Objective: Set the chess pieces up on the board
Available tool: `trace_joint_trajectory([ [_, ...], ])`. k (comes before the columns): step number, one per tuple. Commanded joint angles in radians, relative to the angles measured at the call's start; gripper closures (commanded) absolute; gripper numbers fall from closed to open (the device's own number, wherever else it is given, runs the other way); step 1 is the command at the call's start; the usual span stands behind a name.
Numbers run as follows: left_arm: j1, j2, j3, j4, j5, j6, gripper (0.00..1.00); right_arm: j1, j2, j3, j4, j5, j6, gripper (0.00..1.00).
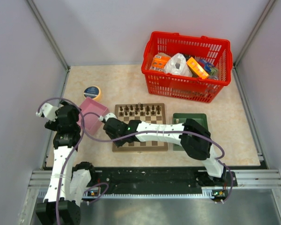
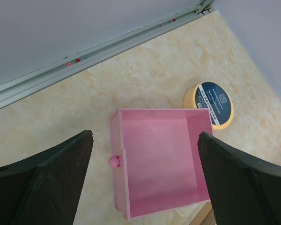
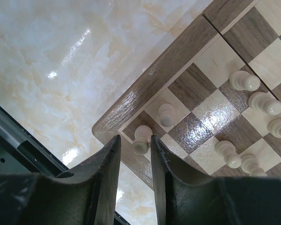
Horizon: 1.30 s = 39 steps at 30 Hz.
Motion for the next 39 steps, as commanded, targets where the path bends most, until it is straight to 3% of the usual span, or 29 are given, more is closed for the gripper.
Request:
trace_joint_trajectory([
  [1,0.007,-0.019,0.01,0.025,0.005,0.01,0.01,0.014,-0.053,0.047,0.01,-0.008,-0.009,0.67],
  [15,0.01,-0.021,0.016,0.026,0.011,0.007,0.01,-0.057,-0.346,-0.173,0.074,0.076,0.013,0.58],
  [22,0.01,-0.021,0.01,0.031,0.029,0.001,0.01,-0.129,-0.29,-0.182,0.09,0.006,0.025,0.61],
  [32,0.011,-0.028,0.001,0.043,0.031,0.009,0.01,-0.137,-0.195,-0.173,0.061,-0.065,0.025,0.67],
  [39,0.011,-0.018,-0.004,0.048,0.032,0.009,0.01,-0.137,-0.158,-0.165,0.03,-0.031,0.027,0.68],
])
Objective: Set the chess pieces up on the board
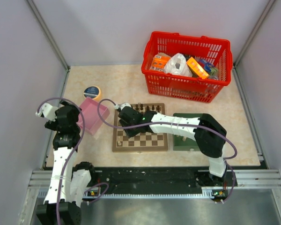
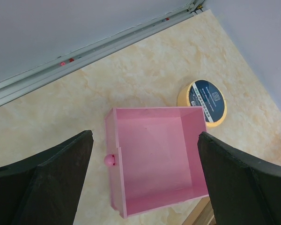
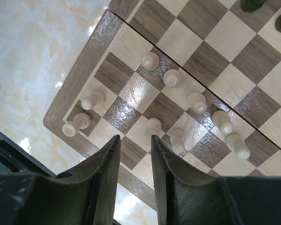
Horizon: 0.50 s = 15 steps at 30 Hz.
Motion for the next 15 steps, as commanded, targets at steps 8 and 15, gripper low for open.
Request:
trace_joint_trajectory([
  [8,0.008,0.001,-0.011,0.053,0.007,0.008,0.01,0.002,0.03,0.025,-0.022,0.037,0.006,0.68],
  [15,0.008,-0.002,-0.01,0.05,0.006,0.007,0.01,0.002,0.062,0.049,-0.027,0.045,0.005,0.69],
])
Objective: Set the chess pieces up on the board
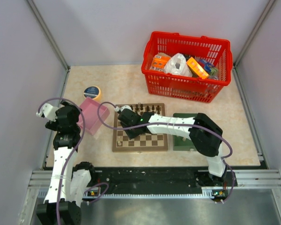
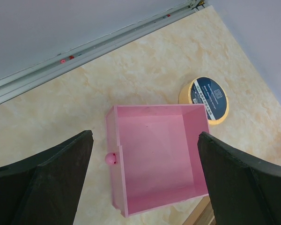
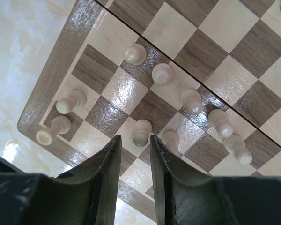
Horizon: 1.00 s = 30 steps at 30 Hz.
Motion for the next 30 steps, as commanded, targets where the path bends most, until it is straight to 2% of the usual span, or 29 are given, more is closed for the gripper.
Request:
trace_joint_trajectory([
  [1,0.009,-0.007,-0.003,0.047,-0.002,0.008,0.01,0.002,0.026,0.052,-0.001,0.02,0.002,0.69],
  [15,0.009,-0.009,-0.006,0.047,-0.005,0.01,0.01,0.002,0.046,0.079,-0.001,0.034,-0.009,0.72],
  [18,0.012,-0.01,-0.005,0.047,-0.005,0.013,0.01,0.002,0.052,0.084,-0.001,0.028,-0.011,0.76],
  [21,0.01,-0.012,-0.005,0.044,-0.008,0.014,0.01,0.0,0.052,0.086,-0.001,0.022,-0.011,0.87],
  [30,0.012,-0.01,-0.005,0.044,-0.005,0.014,0.01,0.016,0.049,0.102,0.0,0.002,-0.02,0.88],
])
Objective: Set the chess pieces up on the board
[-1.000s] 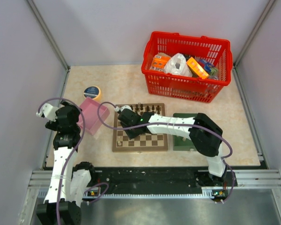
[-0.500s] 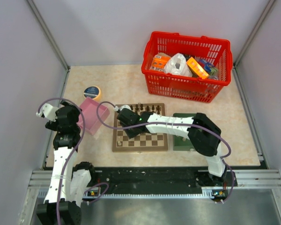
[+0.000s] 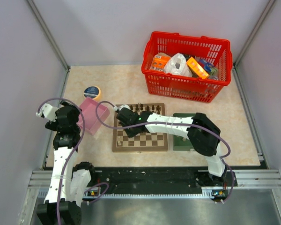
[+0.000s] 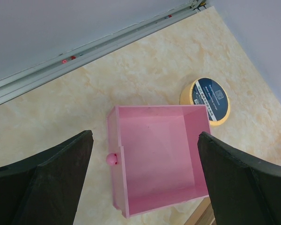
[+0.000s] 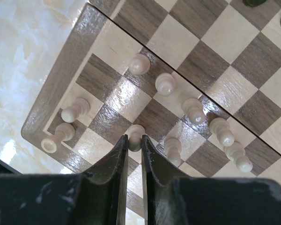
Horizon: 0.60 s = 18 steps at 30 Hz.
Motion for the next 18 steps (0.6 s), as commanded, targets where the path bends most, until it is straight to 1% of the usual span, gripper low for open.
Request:
trace_joint_trajectory([
  [1,0.007,-0.012,-0.003,0.046,-0.005,0.014,0.01,0.018,0.012,0.062,0.014,0.004,-0.012,0.88],
  [7,0.007,-0.009,-0.005,0.049,-0.003,0.011,0.01,0.043,0.021,0.079,0.017,0.018,-0.011,0.88],
  [18,0.007,-0.012,-0.002,0.047,0.0,0.013,0.01,0.044,0.051,0.097,0.018,0.01,-0.014,0.88],
])
